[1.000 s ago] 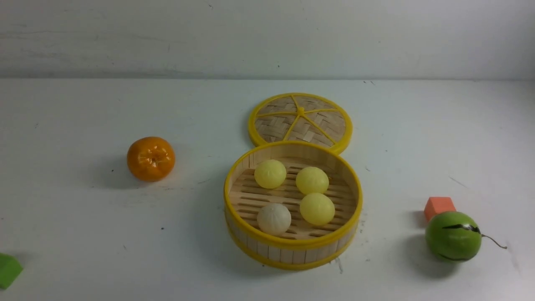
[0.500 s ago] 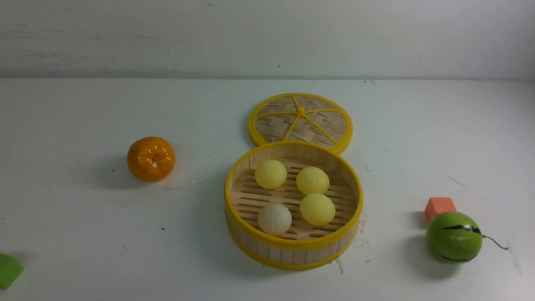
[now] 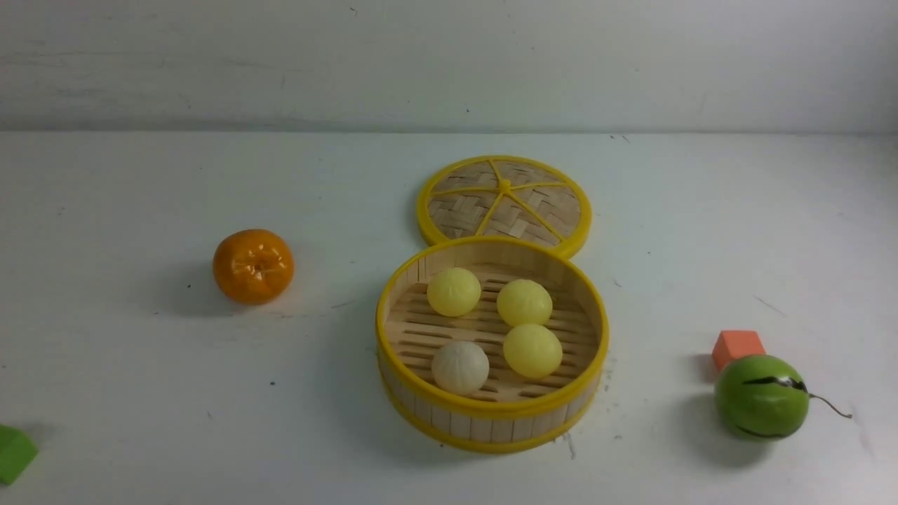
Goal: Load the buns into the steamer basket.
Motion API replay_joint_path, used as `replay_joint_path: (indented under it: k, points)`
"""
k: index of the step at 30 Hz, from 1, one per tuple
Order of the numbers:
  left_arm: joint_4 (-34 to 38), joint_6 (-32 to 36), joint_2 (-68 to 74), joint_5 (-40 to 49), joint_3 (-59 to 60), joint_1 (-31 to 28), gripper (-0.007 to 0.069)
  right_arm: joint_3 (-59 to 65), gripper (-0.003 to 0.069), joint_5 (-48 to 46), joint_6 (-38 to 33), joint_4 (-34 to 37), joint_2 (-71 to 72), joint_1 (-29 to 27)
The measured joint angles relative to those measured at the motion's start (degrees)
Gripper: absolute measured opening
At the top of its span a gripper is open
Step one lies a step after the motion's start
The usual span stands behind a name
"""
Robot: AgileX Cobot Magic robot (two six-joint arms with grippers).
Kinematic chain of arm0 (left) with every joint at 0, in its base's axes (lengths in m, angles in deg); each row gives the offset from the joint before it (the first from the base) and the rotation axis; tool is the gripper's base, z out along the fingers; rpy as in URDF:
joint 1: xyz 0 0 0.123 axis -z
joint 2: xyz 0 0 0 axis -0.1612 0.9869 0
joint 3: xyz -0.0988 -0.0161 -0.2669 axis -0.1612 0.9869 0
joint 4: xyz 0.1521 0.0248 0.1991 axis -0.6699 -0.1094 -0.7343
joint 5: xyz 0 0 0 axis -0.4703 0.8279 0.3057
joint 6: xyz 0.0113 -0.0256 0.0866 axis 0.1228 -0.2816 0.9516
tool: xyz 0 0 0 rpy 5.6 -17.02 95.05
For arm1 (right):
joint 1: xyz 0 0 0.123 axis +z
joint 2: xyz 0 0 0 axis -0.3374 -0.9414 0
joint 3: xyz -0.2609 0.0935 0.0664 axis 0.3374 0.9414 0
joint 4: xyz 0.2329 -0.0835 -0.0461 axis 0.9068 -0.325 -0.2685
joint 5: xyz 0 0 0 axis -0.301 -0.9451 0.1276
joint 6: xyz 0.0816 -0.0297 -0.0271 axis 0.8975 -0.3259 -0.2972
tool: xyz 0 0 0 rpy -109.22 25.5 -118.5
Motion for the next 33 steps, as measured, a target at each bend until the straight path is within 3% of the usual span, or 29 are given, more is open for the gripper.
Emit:
replay_joint_path:
  k: [13, 17, 20, 21, 22, 26, 33]
  points:
    - [-0.2, 0.0, 0.0, -1.0, 0.0, -1.1, 0.0134, 0.0, 0.0003, 0.0, 0.1, 0.0, 0.0, 0.0]
    - [0.2, -1.4, -1.9, -2.3, 0.1, -12.7, 0.0108, 0.0, 0.0005, 0.0, 0.2, 0.0, 0.0, 0.0]
    - [-0.5, -4.4, -6.7, 1.2, 1.0, -24.4, 0.0024, 0.0, 0.0005, 0.0, 0.2, 0.0, 0.0, 0.0]
    - [-0.7, -4.5, -7.1, 1.7, 1.1, -24.4, 0.0017, 0.0, 0.0005, 0.0, 0.2, 0.0, 0.0, 0.0]
    - [-1.7, -6.1, -10.3, 5.4, 2.1, -29.8, -0.0013, 0.0, 0.0005, 0.0, 0.2, 0.0, 0.0, 0.0]
    - [-4.6, -8.5, -13.0, 12.9, 5.8, -35.5, -0.0013, 0.0, 0.001, 0.0, 0.2, 0.0, 0.1, 0.0]
    - [-6.6, -10.2, -13.0, 18.5, 6.9, -36.3, -0.0013, 0.0, 0.0017, 0.0, 0.2, 0.0, 0.1, 0.0]
